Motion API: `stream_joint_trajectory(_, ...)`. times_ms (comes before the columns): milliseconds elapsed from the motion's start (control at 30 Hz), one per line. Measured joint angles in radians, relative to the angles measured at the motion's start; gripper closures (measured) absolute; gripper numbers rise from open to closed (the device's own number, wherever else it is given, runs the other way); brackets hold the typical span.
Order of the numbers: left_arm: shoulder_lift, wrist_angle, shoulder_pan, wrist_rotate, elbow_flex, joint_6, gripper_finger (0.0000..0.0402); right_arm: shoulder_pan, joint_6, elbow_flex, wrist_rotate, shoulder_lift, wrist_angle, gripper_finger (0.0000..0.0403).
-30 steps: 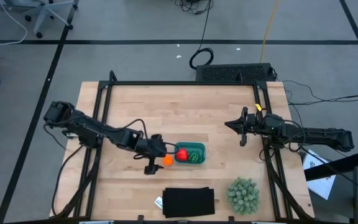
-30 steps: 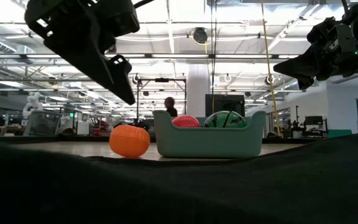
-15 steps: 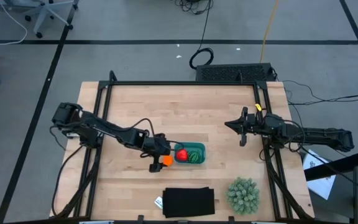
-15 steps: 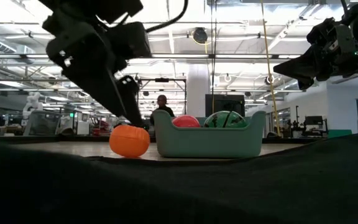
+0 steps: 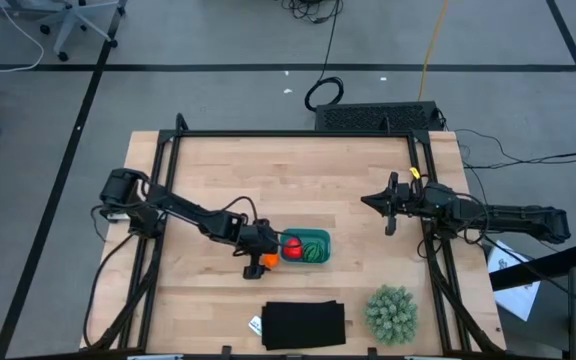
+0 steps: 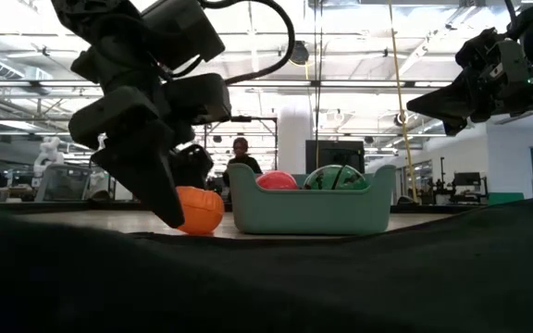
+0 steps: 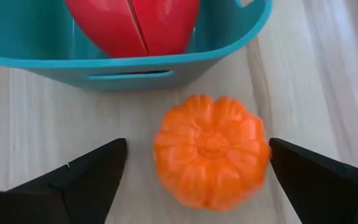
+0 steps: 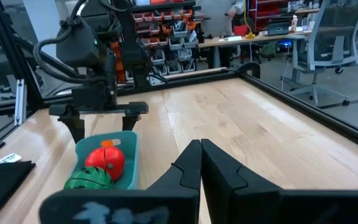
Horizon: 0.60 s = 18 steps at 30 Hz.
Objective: Pick and placing Produce into tupperware
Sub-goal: Put the orange pumpkin into the blue container
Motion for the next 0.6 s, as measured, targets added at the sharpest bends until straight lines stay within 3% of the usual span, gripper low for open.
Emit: stream_joint_trajectory(600, 0.013, 0.018, -0.001, -0.019, 0.001, 0.039, 0.0005, 0.0, -0.004, 0.0, 0.0, 0.0, 0.0, 0.0403)
